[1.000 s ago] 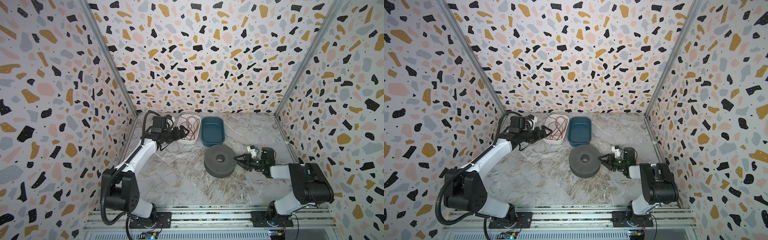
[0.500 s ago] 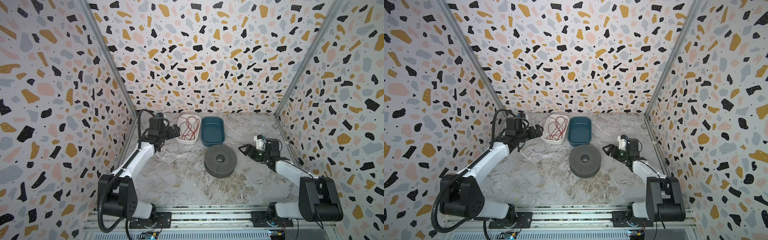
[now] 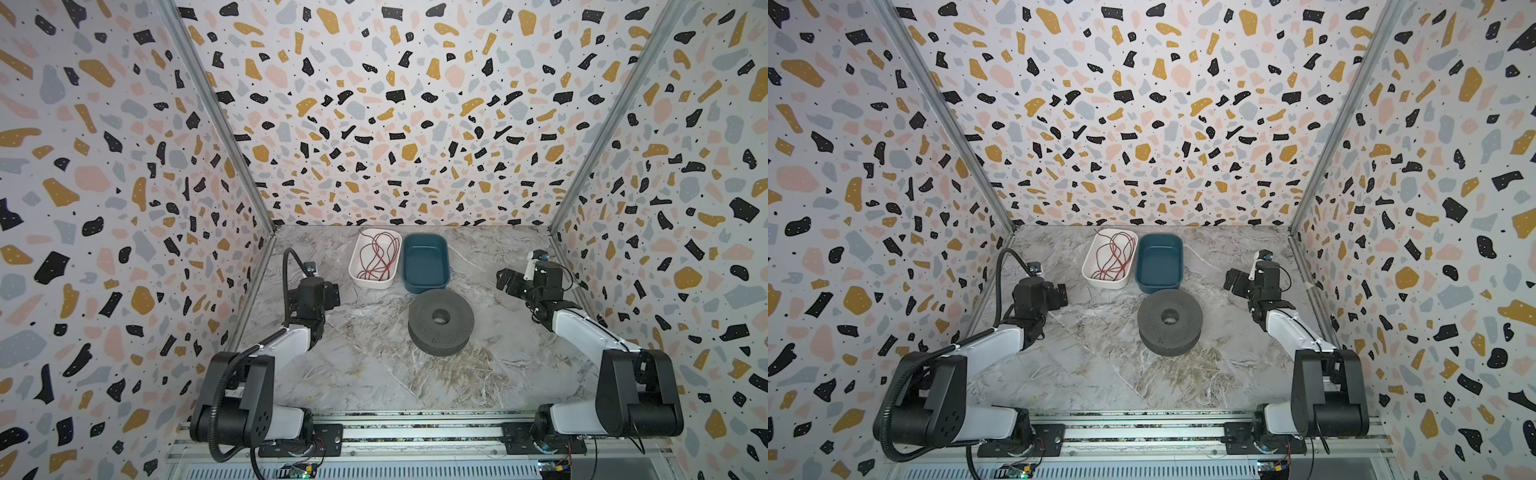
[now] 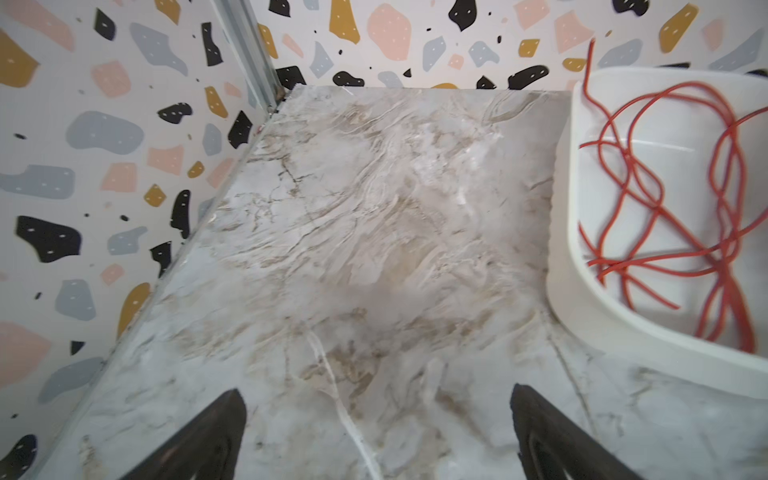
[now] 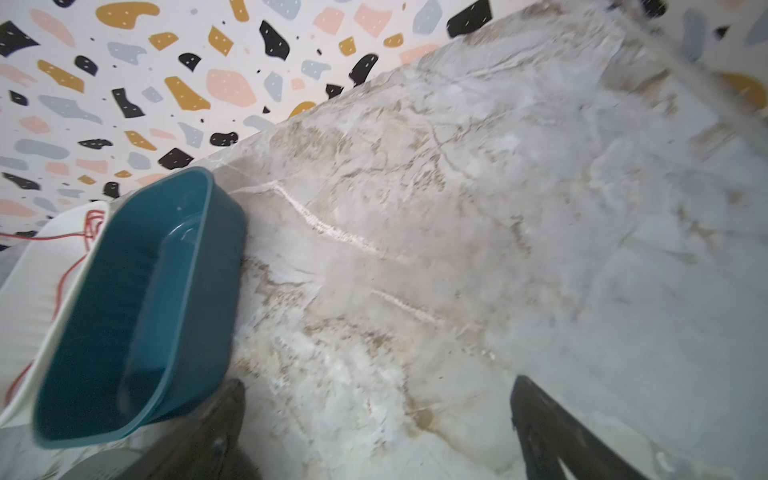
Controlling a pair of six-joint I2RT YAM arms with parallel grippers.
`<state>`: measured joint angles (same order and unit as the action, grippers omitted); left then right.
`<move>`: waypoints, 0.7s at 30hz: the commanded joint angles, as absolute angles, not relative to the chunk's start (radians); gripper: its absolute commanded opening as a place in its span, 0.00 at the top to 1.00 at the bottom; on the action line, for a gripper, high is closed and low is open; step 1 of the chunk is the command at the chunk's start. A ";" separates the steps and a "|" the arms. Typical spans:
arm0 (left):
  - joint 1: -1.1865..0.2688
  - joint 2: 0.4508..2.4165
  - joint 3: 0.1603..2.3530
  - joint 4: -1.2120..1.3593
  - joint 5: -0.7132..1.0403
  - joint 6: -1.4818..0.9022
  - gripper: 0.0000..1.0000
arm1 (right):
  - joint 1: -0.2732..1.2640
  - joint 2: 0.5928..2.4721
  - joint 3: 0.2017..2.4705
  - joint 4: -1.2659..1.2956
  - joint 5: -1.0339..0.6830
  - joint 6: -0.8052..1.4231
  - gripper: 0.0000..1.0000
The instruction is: Wrap the cables
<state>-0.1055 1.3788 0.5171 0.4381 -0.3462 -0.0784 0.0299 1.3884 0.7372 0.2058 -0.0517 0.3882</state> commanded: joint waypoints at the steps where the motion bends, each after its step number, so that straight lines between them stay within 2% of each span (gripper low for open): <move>1: -0.095 1.356 0.420 0.766 -0.423 0.029 0.00 | 0.026 1.385 0.685 0.327 0.091 0.316 0.01; 6: -0.094 1.372 0.330 0.897 -0.438 0.094 0.01 | 0.031 1.331 0.440 0.728 0.146 0.171 0.01; 9: -0.079 1.361 0.310 0.932 -0.425 0.068 0.00 | 0.040 1.351 0.434 0.755 0.122 0.095 0.01; 12: -0.069 1.330 0.226 1.077 -0.365 0.051 0.00 | 0.098 1.360 0.411 0.792 0.175 0.039 0.01; 15: -0.069 1.375 0.139 1.281 -0.343 0.061 0.00 | 0.137 1.351 0.262 1.026 0.205 0.003 0.00; 19: -0.063 1.412 0.173 1.249 -0.370 0.045 0.00 | 0.152 1.364 0.187 1.185 0.264 -0.011 0.01; 21: -0.063 1.441 0.162 1.295 -0.409 0.025 0.01 | 0.151 1.436 0.141 1.328 0.275 -0.001 0.01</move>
<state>-0.0711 1.4204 0.1558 1.1355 -0.3729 0.0452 0.1505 1.3823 0.1680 1.0687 0.2176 0.0200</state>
